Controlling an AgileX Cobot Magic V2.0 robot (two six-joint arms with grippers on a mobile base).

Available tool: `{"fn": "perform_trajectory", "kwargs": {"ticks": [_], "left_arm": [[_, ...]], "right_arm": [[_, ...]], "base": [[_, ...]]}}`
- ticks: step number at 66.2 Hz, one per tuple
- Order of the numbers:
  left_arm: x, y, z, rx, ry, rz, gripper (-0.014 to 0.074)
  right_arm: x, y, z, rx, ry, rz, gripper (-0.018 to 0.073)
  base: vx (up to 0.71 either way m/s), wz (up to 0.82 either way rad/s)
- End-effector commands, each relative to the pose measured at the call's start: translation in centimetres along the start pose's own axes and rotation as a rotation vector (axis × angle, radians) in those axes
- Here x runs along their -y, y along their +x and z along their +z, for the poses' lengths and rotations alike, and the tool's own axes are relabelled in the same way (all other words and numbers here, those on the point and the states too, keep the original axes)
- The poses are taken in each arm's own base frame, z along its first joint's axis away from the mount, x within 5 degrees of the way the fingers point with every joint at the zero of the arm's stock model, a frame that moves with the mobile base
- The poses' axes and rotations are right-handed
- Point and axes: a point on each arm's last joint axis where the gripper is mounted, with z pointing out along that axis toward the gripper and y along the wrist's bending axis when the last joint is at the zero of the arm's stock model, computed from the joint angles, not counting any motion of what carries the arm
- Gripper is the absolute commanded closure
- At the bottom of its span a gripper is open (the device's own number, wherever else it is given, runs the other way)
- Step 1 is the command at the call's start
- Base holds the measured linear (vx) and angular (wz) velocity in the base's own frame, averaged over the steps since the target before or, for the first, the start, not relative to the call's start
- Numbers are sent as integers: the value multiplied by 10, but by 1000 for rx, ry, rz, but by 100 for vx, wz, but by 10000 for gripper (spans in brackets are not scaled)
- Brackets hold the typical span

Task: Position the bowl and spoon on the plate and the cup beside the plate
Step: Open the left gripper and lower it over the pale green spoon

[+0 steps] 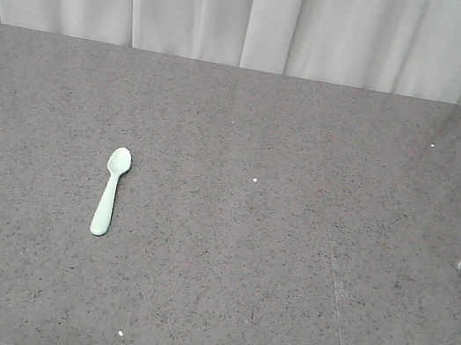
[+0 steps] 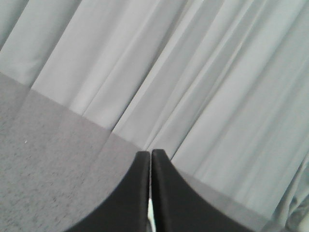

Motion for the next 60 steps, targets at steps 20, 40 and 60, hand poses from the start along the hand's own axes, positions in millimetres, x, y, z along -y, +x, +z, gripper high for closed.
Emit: {"fn": "perform_trajectory", "kwargs": {"ticks": [20,40,60], "left_arm": [[61,-74,-10,217,211,5,602],[95,-125,-4,-57,-60,216,596],[113,-116,44,-426,-38,240,401]], "right_arm": [[-80,-68,-2,-87,-103,-418,564],[-147,-145,33,-262,12,-807,492],[-156,-153,47,-233,-3,-857,32]], "base": [[0,0],[0,0],[0,0]]}}
